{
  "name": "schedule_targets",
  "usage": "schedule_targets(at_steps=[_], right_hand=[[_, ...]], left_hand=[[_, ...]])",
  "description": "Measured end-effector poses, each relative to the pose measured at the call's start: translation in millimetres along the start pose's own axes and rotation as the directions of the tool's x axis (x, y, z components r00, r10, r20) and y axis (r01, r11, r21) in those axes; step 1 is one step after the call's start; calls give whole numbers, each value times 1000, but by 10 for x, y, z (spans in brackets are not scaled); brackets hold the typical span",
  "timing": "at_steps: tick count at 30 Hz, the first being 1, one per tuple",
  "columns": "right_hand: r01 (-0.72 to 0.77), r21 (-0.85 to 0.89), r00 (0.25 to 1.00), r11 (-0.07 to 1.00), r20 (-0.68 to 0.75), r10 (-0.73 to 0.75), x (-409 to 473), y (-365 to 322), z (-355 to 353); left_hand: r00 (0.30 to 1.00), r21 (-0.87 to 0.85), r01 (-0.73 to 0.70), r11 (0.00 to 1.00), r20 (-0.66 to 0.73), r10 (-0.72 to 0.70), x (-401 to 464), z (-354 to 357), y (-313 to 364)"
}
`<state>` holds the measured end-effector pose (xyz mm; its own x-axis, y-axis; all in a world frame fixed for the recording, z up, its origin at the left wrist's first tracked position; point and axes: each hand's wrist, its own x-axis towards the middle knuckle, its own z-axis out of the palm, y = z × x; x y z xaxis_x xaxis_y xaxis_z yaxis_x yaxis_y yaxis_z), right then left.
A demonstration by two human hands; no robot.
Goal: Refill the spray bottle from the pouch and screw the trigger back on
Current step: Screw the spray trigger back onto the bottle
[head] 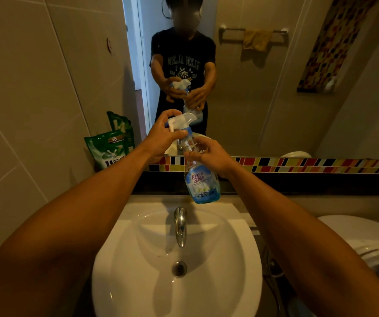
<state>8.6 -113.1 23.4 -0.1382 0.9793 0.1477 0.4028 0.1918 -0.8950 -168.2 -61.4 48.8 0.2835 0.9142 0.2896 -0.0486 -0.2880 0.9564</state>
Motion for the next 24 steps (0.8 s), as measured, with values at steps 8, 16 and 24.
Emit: schedule_targets(at_steps=[8, 16, 24], right_hand=[[-25, 2, 1000, 1000, 14, 25, 34, -13, -41], [-18, -1, 1000, 1000, 20, 18, 39, -28, -40], [-38, 12, 999, 999, 13, 37, 37, 4, -57]], left_hand=[[1000, 48, 7, 999, -7, -6, 29, 1, 17], [1000, -27, -25, 999, 15, 25, -1, 52, 25], [1000, -12, 19, 1000, 17, -19, 16, 46, 25]])
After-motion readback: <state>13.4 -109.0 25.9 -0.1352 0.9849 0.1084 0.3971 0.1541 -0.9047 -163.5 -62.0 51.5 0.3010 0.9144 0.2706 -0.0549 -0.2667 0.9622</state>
